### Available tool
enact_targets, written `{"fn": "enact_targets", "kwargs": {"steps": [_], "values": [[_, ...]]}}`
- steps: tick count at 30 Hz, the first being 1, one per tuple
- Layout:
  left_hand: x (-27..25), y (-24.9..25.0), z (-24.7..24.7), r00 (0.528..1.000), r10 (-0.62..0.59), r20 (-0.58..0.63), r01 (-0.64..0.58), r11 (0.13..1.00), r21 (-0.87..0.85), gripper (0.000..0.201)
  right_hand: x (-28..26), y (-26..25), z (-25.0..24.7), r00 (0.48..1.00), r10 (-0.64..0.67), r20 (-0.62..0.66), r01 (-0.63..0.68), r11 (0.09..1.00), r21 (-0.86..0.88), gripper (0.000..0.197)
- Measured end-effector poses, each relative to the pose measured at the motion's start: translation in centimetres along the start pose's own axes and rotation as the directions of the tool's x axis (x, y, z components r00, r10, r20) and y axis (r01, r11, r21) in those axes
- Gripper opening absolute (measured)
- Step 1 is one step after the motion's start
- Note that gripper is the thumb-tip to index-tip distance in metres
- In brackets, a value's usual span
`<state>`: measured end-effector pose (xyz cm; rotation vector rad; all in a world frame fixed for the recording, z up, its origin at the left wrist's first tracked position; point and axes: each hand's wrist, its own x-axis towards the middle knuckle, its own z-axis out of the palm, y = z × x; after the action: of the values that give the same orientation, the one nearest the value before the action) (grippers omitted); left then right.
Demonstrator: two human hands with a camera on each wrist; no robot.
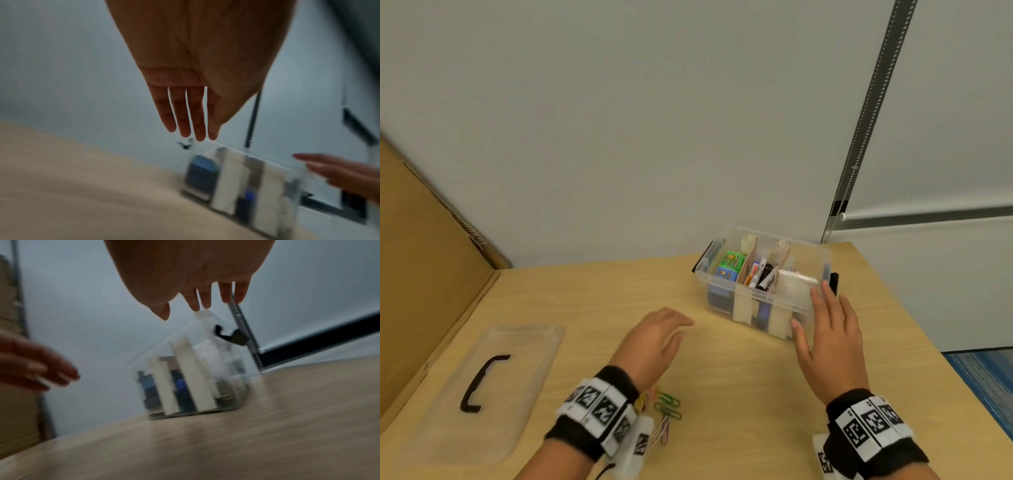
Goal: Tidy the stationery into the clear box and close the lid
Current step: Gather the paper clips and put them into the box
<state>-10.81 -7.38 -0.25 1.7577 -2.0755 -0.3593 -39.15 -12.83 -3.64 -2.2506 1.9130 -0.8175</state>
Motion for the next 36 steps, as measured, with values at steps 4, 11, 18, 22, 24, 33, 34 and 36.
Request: {"fn": "enact_targets", "kwargs": {"steps": [4, 11, 18, 22, 24, 33, 34, 36], "values": [[-5.7, -6.4, -1.3, 0.966, -0.232, 0.109, 0.224, 0.971, 0.086, 0.034, -2.3, -5.0, 0.8, 0.98, -0.183, 0.075, 0.174, 0.979, 0.108, 0.059], [-11.1, -10.4, -2.2, 0.776, -0.474, 0.416, 0.453, 0.878, 0.156, 0.065, -6.1, -12.4, 5.6, 0.669, -0.185, 0.72, 0.065, 0.979, 0.192, 0.097], [-10.7, -10.9, 0.4, 0.85, -0.346, 0.397, 0.384, 0.923, -0.018, 0.026, -8.4, -16.5, 8.6, 0.626, -0.131, 0.769, 0.09, 0.991, 0.095, 0.092], [-9.2, -10.3, 1.2, 0.92, -0.229, 0.317, 0.245, 0.969, -0.011, 0.021, -7.7, -16.4, 8.5, 0.665, -0.121, 0.737, 0.011, 0.988, 0.153, 0.059], [-8.4, -10.6, 1.0, 0.943, -0.146, 0.298, 0.152, 0.988, 0.002, 0.045, -7.7, -16.0, 8.3, 0.687, -0.101, 0.719, -0.001, 0.99, 0.141, 0.055], [-5.6, -11.9, 0.3, 0.809, 0.066, 0.584, -0.193, 0.968, 0.158, 0.085, -10.0, -20.2, 9.3, 0.703, 0.02, 0.71, 0.003, 0.999, -0.032, 0.091], [-5.4, -11.9, 0.1, 0.804, 0.063, 0.592, -0.186, 0.971, 0.148, 0.079, -9.8, -20.4, 9.4, 0.709, 0.009, 0.705, 0.003, 1.0, -0.017, 0.078], [-5.3, -11.9, -0.4, 0.808, 0.046, 0.588, -0.172, 0.972, 0.16, 0.07, -9.5, -20.2, 9.4, 0.729, -0.024, 0.684, 0.003, 0.999, 0.032, 0.049]]}}
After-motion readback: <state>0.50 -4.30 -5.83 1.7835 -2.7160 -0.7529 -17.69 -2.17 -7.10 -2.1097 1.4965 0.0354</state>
